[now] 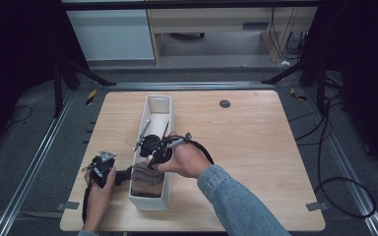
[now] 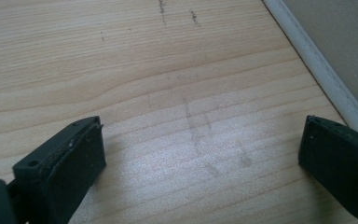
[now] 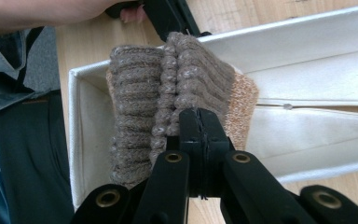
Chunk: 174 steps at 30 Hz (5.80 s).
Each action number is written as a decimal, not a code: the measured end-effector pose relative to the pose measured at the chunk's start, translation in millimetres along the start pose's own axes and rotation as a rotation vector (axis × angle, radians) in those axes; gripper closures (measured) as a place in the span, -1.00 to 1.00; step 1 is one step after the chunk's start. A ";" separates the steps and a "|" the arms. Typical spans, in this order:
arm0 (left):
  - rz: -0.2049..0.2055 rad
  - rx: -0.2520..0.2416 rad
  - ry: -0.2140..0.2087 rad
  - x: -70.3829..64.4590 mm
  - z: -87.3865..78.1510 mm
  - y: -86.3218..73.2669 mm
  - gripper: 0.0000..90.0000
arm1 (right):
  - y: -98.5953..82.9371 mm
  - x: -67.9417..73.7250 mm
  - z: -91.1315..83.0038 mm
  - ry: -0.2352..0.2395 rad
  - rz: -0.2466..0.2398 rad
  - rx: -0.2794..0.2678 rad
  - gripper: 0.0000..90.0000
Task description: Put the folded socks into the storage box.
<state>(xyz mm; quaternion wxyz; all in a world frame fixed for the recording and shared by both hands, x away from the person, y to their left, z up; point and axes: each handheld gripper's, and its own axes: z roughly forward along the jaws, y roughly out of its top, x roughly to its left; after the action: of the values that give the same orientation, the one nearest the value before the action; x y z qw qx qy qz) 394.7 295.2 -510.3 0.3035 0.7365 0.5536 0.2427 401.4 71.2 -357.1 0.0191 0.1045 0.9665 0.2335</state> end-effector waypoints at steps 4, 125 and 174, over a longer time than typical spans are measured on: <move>0.002 0.001 0.000 0.1 -0.1 0.0 -1.00 | -2.1 3.3 4.1 0.007 -0.009 0.006 1.00; 0.003 0.002 0.001 -0.3 -0.6 -0.4 -1.00 | -209.5 -49.7 -21.2 -0.494 0.437 -0.270 -0.77; 0.004 0.005 -0.007 1.9 1.1 1.4 -1.00 | -294.1 -84.2 24.5 -0.656 0.846 -0.320 -0.93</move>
<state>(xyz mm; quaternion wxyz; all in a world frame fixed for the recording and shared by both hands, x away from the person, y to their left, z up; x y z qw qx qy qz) 397.0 296.6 -510.1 0.3030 0.7392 0.5517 0.2394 429.0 -191.2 -513.9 0.2390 0.5463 0.7363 0.3198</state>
